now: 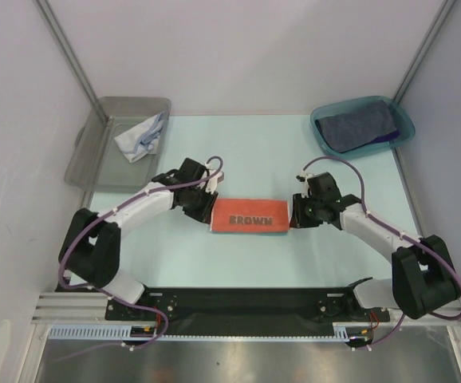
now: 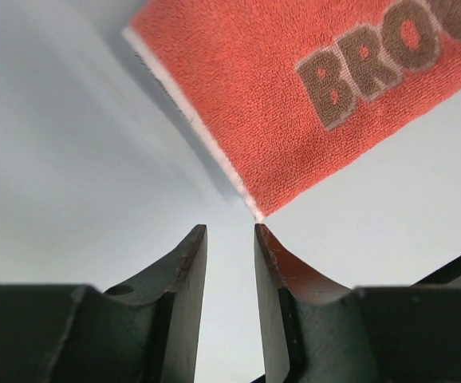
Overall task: Fold and stack the towels
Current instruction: Fold the towel, then smooth out wrinkles on the folded towel
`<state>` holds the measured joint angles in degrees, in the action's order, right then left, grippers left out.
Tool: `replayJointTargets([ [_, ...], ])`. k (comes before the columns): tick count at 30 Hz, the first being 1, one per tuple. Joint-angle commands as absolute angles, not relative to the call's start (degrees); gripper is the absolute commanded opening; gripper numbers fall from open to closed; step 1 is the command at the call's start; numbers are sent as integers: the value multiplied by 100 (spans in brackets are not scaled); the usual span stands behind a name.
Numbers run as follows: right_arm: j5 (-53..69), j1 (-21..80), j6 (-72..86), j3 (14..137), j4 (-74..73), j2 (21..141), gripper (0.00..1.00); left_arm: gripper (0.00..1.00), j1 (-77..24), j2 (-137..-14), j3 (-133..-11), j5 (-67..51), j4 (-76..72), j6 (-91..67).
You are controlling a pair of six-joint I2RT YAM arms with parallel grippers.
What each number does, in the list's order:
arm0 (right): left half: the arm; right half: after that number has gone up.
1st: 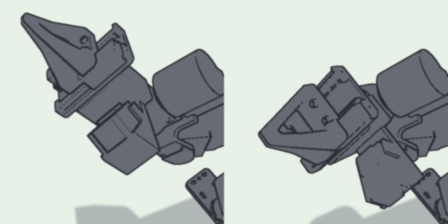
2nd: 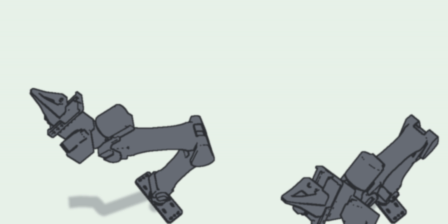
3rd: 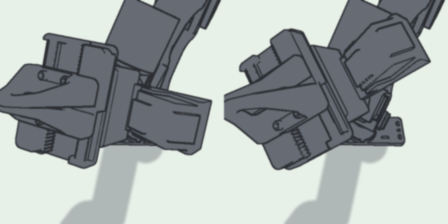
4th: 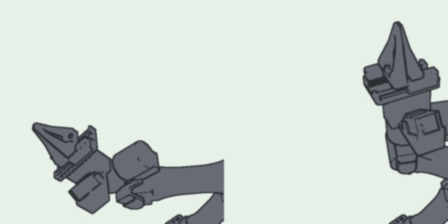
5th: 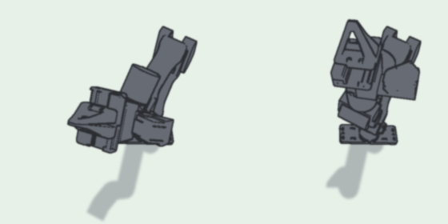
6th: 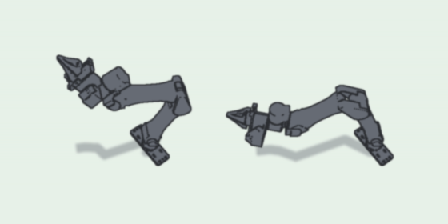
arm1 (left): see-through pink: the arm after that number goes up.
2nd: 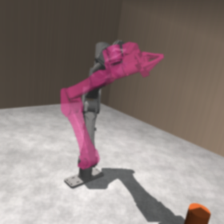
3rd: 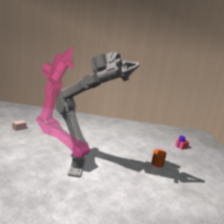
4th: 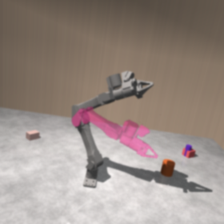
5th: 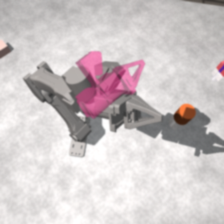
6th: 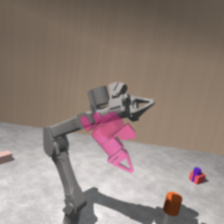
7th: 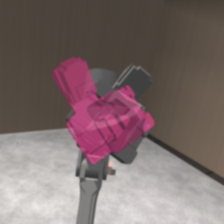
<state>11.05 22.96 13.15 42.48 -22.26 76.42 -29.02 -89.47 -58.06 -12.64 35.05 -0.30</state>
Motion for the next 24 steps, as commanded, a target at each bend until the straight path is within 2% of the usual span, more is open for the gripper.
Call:
replayJointTargets([
  [1, 1239, 2285, 1669, 4596, -2575, 7269, 34, 36, -2909, -8368, -6099, -756, 3638, -491],
  [3, 1371, 2285, 1879, 4667, -2575, 7198, 33, 33, -2927, -8341, -6231, -1009, 3482, -702],
  [7, 1704, 2294, 2206, 4659, -2216, 7321, 29, 35, -3094, -8296, -5968, -1458, 2980, -1176],
  [14, 1784, 2373, 2487, 4001, -1162, 7778, 28, 30, -3173, -8770, -5169, -1529, 2146, -1880],
  [18, 1767, 2373, 2435, 3823, -985, 8050, 28, 29, -3173, -8973, -4852, -1170, 1951, -2039],
  [24, 1696, 2329, 2391, 4051, -1230, 8043, 28, 29, -3173, -9009, -5378, -475, 2495, -2092],
])
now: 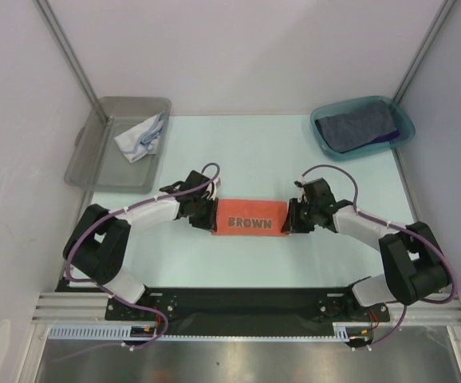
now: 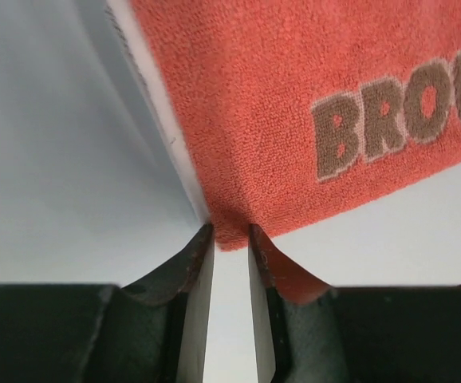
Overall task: Fold and stack the towels
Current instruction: Smooth out wrinkles on the folded towel
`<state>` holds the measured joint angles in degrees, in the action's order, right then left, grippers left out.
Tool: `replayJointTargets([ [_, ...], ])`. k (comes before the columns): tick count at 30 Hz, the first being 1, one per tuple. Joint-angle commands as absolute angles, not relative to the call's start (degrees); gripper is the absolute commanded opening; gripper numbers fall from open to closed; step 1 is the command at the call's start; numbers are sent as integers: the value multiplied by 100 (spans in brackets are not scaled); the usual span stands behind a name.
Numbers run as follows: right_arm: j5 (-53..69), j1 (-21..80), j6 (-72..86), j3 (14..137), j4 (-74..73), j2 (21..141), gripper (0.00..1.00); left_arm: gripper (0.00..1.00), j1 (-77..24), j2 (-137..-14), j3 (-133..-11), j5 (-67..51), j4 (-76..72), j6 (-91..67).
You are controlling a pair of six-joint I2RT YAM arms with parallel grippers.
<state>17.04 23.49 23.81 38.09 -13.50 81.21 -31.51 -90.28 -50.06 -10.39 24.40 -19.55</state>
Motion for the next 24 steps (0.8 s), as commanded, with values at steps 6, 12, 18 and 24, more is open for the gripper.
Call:
replayJointTargets([
  [6, 1985, 2119, 2548, 4306, -1056, 7883, 27, 35, -3164, -8991, -6248, -246, 2857, -2136],
  [12, 2292, 1706, 2347, 4588, -432, 8682, 28, 32, -3077, -9851, -6539, -413, 2593, -2004],
  [18, 2199, 1477, 2039, 4860, -62, 9561, 27, 31, -2848, -10494, -6601, -378, 2452, -1995],
  [24, 1829, 1520, 1749, 4983, -360, 9528, 28, 31, -2839, -10451, -6609, -211, 2575, -1995],
])
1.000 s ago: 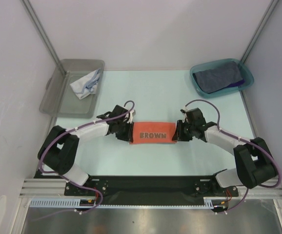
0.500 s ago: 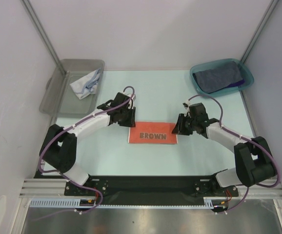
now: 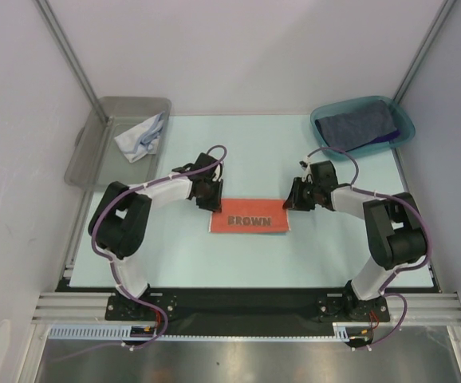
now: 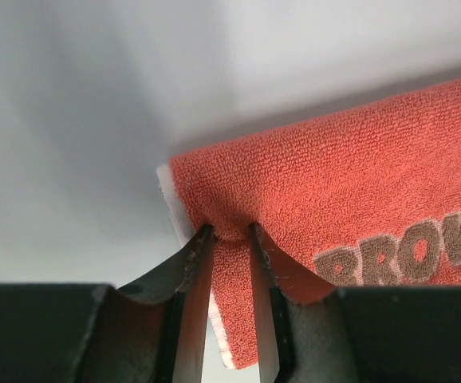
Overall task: Fold and stack the towels
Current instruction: Smooth out wrinkles on the folded towel, then neatly place the folded towel into the bin
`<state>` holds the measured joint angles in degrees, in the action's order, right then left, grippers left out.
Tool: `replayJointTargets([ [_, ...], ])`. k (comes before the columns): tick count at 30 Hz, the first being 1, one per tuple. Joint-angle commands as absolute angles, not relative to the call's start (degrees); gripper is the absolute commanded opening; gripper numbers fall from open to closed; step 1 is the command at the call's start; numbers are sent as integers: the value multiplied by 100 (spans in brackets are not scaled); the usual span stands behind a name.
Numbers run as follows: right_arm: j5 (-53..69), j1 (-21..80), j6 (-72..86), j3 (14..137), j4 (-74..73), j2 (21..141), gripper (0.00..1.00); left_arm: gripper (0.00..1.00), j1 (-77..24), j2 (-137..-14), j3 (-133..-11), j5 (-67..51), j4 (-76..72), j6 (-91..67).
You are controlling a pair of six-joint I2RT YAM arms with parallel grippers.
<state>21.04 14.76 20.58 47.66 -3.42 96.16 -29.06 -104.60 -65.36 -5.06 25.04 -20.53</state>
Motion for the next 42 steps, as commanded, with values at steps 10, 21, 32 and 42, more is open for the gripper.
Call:
replayJointTargets([
  [10, 1310, 2126, 2539, 4799, -1204, 8683, 64, 49, -2839, -9660, -7146, -413, 3269, -1863],
  [21, 835, 2328, 2672, 4202, -713, 8763, 65, 51, -2830, -9702, -5793, -931, 2497, -2215],
  [32, 905, 2531, 2558, 3692, -651, 8658, 47, 31, -2839, -9685, -5133, -712, 2206, -2513],
  [42, 1239, 2601, 2664, 3419, -220, 8657, 31, 29, -2830, -9642, -4940, -642, 2188, -2593],
])
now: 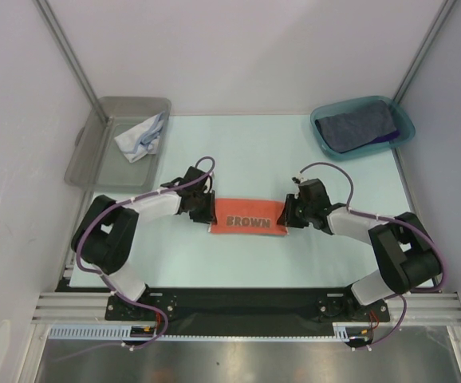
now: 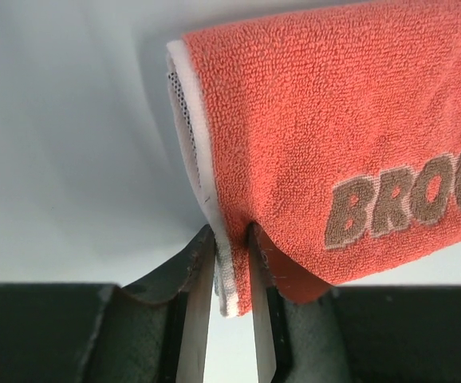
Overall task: Fold and stack the towels
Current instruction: Neatly place the folded towel into the bin
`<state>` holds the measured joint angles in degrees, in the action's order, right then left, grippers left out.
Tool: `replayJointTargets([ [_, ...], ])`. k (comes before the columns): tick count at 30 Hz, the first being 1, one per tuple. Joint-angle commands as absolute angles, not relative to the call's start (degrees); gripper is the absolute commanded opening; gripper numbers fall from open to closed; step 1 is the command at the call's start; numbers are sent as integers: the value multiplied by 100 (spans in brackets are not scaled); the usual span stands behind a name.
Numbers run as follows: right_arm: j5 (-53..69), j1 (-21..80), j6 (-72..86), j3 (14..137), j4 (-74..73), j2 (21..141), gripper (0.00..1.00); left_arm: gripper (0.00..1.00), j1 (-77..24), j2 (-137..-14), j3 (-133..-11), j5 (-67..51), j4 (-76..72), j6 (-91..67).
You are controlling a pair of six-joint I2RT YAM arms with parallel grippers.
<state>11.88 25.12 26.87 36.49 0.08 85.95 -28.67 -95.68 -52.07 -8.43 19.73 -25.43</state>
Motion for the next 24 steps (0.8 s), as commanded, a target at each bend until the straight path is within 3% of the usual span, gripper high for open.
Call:
replayJointTargets([
  [1, 1248, 2584, 2654, 3436, -194, 8657, 26, 30, -2830, -9624, -4931, -668, 2171, -2619],
  [2, 1292, 2584, 2567, 3471, -176, 8683, 17, 30, -2830, -9615, -4905, -711, 2162, -2689],
  [6, 1371, 2540, 2365, 3918, -341, 8692, 0, 30, -2830, -9563, -4676, -1098, 1838, -2996],
  [11, 1126, 2426, 1864, 4622, -1071, 8710, 0, 31, -2830, -9492, -4526, -1239, 1521, -3286],
  [13, 1003, 2347, 1531, 4894, -1405, 8745, 0, 39, -2821, -9449, -4605, -1283, 1494, -3340],
  [24, 1160, 1758, 300, 7519, -2872, 10061, 0, 56, -2180, -9510, -7302, -467, 3417, -2708],
])
